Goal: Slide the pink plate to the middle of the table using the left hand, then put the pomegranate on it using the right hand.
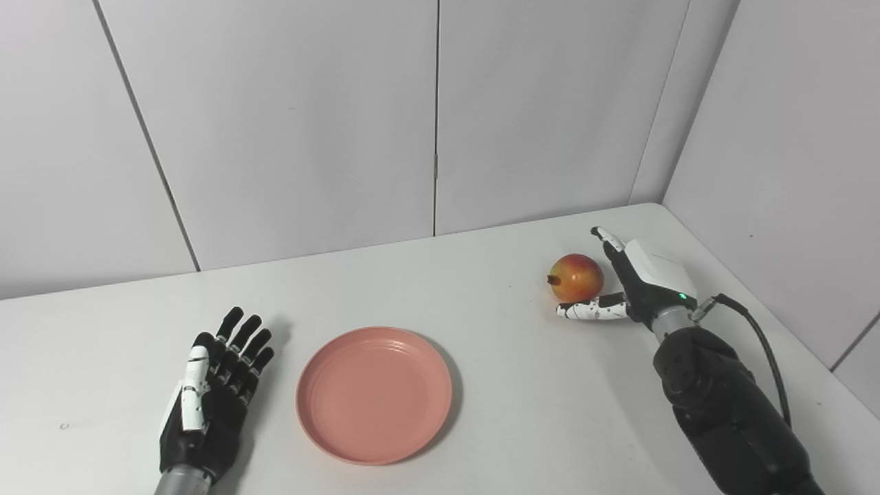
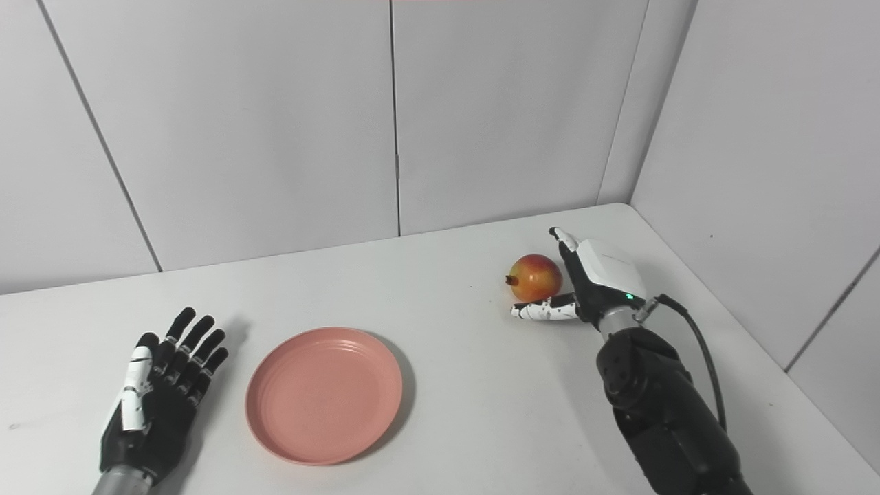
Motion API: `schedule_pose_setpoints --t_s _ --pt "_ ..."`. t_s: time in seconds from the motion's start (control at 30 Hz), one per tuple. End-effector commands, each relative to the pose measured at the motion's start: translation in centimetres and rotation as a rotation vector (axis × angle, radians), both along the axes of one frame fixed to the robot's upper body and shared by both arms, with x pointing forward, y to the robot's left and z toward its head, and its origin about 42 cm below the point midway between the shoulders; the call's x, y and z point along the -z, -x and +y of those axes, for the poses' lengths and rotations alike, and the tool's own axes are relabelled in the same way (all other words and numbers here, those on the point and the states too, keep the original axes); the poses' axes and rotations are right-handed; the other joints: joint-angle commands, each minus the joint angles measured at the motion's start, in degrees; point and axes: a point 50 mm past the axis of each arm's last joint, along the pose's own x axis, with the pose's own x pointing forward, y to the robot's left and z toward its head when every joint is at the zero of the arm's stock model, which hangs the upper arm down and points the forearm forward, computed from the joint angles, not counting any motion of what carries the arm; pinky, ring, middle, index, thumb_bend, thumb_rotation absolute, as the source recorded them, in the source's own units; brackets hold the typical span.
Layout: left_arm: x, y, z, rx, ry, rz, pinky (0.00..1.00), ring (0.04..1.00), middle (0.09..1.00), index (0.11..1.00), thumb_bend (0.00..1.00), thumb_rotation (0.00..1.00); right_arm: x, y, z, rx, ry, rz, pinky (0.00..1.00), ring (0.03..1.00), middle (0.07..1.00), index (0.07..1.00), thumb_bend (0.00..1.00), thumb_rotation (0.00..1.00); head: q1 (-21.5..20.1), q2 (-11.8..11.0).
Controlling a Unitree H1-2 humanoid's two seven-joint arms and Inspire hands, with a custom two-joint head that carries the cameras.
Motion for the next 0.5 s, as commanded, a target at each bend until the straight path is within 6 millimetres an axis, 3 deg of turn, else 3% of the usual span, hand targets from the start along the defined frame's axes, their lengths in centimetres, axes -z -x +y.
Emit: schedule_pose_setpoints --t_s 0.0,0.47 --pt "0.7 0.2 0.5 -0.005 -0.023 0.046 0.97 0.945 0.946 0.936 0.34 1.00 -2.7 -1.1 -0.4 -0.026 0.039 -0.094 0.81 0.906 0.935 0.941 1.00 0.48 0.1 0.1" --pt "0.6 0.2 0.5 -0.013 -0.019 0.051 0.96 0.937 0.936 0.931 0.34 1.00 -2.3 -3.1 -0.3 -0.038 0.040 -0.058 0.81 0.906 0.941 0.947 1.00 0.45 0.4 0.3"
